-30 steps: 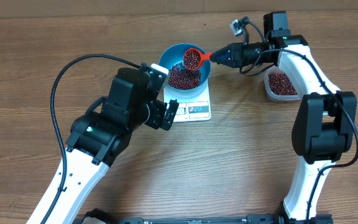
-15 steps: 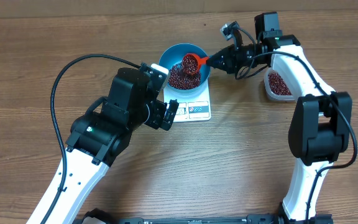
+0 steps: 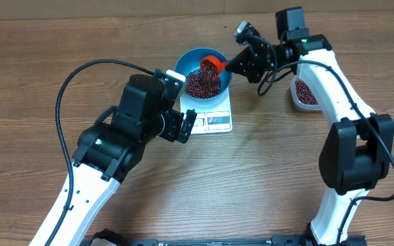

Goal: Scoop item into bowl and weigh 150g on scale
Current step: 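Tilt the scoop with the right gripper to pour beans into bowl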

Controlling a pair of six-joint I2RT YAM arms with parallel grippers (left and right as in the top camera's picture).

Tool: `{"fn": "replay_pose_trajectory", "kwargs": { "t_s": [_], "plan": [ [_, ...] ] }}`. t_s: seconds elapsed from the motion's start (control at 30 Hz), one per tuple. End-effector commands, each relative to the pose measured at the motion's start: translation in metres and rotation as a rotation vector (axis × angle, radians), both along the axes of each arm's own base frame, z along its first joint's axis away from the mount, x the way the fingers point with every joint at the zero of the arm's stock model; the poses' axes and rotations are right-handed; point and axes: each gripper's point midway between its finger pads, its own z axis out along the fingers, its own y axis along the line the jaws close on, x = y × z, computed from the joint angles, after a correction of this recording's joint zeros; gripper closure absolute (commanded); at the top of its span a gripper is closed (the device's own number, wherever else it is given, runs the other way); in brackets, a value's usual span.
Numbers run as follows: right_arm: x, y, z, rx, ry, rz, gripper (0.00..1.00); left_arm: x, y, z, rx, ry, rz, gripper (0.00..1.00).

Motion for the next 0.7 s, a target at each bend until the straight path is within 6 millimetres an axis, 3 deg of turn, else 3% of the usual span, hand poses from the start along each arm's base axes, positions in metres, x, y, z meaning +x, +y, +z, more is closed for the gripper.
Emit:
{"fn": "replay_pose_trajectory", "kwargs": {
  "t_s": [0.0,0.17,0.33,0.5,0.67],
  "plan": [
    [0.004,0.001,0.017,-0.124,-0.145,0.030,0.97,0.000,0.001,-0.004,0.008,0.009,0.008,0.00],
    [0.001,0.006,0.003,-0.274,-0.204,0.071,0.96,0.000,0.001,-0.004,0.008,0.009,0.008,0.00],
    [0.001,0.010,0.002,-0.409,-0.266,0.070,0.96,0.000,0.001,-0.004,0.008,0.009,0.008,0.00],
    [0.000,0.011,0.014,-0.464,-0.318,0.063,0.97,0.000,0.001,-0.004,0.008,0.009,0.008,0.00],
    [-0.002,0.010,0.039,-0.455,-0.378,0.051,0.96,0.000,0.001,-0.004,0.008,0.009,0.008,0.00]
  ]
}}
